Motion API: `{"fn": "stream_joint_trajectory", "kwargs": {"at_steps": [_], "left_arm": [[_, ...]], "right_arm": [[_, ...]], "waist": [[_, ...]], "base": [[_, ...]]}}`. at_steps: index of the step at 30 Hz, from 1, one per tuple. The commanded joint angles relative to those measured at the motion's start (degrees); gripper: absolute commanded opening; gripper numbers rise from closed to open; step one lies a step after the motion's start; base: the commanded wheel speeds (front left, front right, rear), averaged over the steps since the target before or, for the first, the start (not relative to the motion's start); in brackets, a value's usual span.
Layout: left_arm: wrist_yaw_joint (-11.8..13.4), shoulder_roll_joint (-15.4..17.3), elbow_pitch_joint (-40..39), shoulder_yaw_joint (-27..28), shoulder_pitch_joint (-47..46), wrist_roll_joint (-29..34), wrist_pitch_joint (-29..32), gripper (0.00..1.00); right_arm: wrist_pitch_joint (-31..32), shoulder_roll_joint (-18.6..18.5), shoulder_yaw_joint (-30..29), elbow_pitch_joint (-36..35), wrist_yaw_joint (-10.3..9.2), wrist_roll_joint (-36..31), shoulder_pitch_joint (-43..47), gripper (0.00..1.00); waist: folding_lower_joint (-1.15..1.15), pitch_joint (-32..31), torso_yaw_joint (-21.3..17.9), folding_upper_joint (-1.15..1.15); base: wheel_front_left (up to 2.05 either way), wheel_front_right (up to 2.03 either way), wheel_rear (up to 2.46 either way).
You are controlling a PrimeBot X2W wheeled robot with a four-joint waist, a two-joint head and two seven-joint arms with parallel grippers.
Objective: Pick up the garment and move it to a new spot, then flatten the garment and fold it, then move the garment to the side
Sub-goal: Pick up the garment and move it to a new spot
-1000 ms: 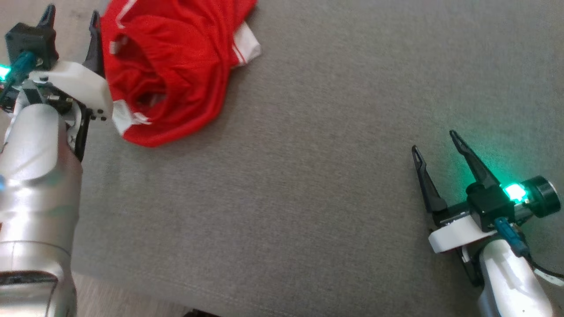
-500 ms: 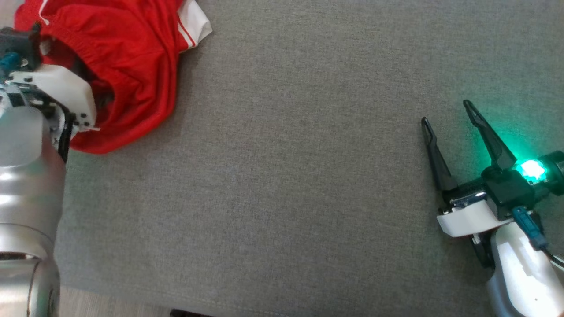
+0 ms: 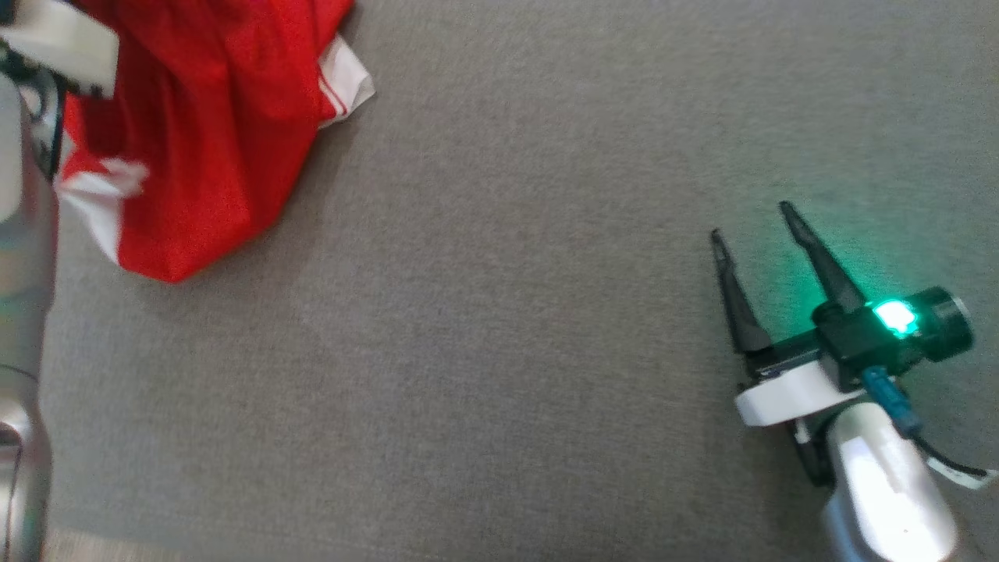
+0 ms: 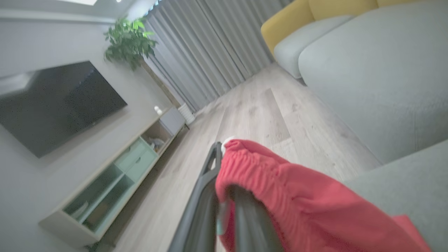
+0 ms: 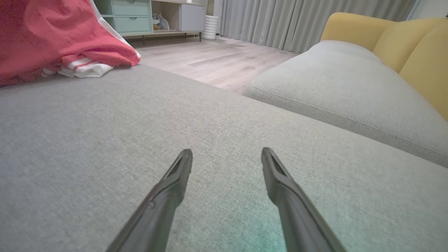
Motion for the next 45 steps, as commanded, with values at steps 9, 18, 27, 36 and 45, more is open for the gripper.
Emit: {"fn": "stream_joint_trajectory", "kwargs": {"at_steps": [9, 18, 27, 36, 45], "left_arm": [[-3.1, 7.8, -14.8, -4.9, -4.7, 2.7, -0.5, 0.0], [-5.2, 9.0, -18.0, -8.8, -6.2, 2.6, -0.5, 0.0], [-6.1, 7.4, -19.4, -13.2, -7.4, 1.5, -0.5, 0.0], [-6.4, 1.7, -25.3, -22.8, 5.1, -1.4, -0.5, 0.0], [-3.5, -5.6, -24.9, -33.4, 29.3, -3.5, -0.5, 0.01]], "right_arm": [[0.0, 3.6, 3.3, -0.4, -0.04, 4.9, 2.2, 1.0], [0.0, 3.7, 4.7, -2.2, -0.04, 11.0, 4.9, 1.0], [0.0, 3.7, 4.8, -3.5, -0.04, 13.5, 6.3, 1.0], [0.0, 3.7, 5.5, -4.3, -0.04, 14.9, 6.6, 1.0], [0.0, 3.7, 6.7, -3.4, -0.04, 15.0, 6.4, 1.0]], "waist": [[0.0, -14.7, -14.9, 0.0], [0.0, -21.0, -28.2, 0.0], [0.0, -21.0, -38.9, 0.0], [0.0, -17.6, -40.8, 0.0], [0.0, -16.7, -37.4, 0.0]], "base": [[0.0, 0.0, 0.0], [0.0, 0.0, 0.0], [0.0, 0.0, 0.0], [0.0, 0.0, 0.0], [0.0, 0.0, 0.0]]}}
